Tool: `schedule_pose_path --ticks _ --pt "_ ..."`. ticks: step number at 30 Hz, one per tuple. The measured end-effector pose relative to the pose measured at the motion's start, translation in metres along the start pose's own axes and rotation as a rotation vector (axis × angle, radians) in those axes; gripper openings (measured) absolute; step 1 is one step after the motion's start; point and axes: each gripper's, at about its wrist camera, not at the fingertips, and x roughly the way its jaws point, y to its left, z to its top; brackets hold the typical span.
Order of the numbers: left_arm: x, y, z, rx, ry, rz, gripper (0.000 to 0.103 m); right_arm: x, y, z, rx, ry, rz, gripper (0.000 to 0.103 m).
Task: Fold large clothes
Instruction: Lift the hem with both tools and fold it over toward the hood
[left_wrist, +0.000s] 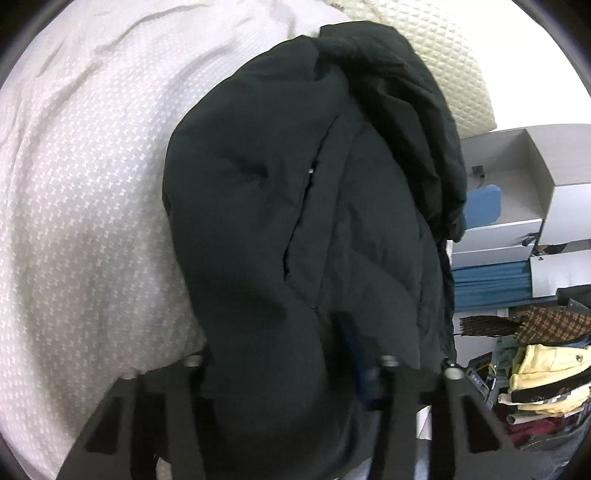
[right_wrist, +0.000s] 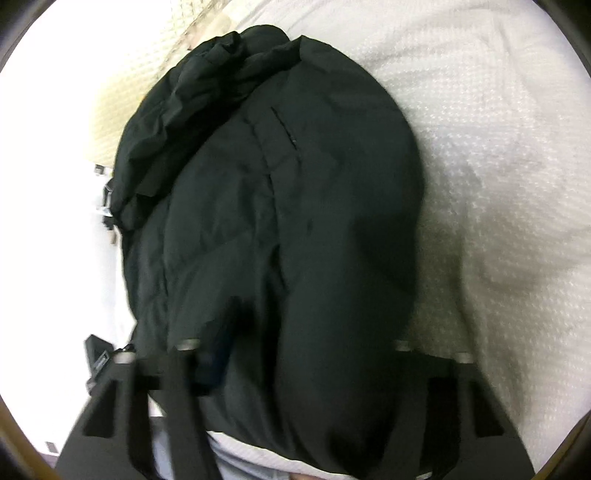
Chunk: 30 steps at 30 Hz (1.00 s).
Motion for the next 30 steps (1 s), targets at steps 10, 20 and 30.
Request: schedule_pose_path --ticks 10,20,30 --pt "-0.038 -0.026 -0.009 0.071 -0.083 -0.072 0.011 -0.027 0.032 -0.005 -0.148 -0.12 0.038 0.01" --pt "-0.155 -0.049 -0.028 0.107 -0.192 -0.171 0.003 -0.11 0.059 -0.029 -0.205 -0.222 0.187 0.007" --pt "-0.267 -0.045 -0.07 0.158 -0.242 -0.244 0.002 -0.203 0.059 -0.073 -0.261 -0.3 0.352 0.007"
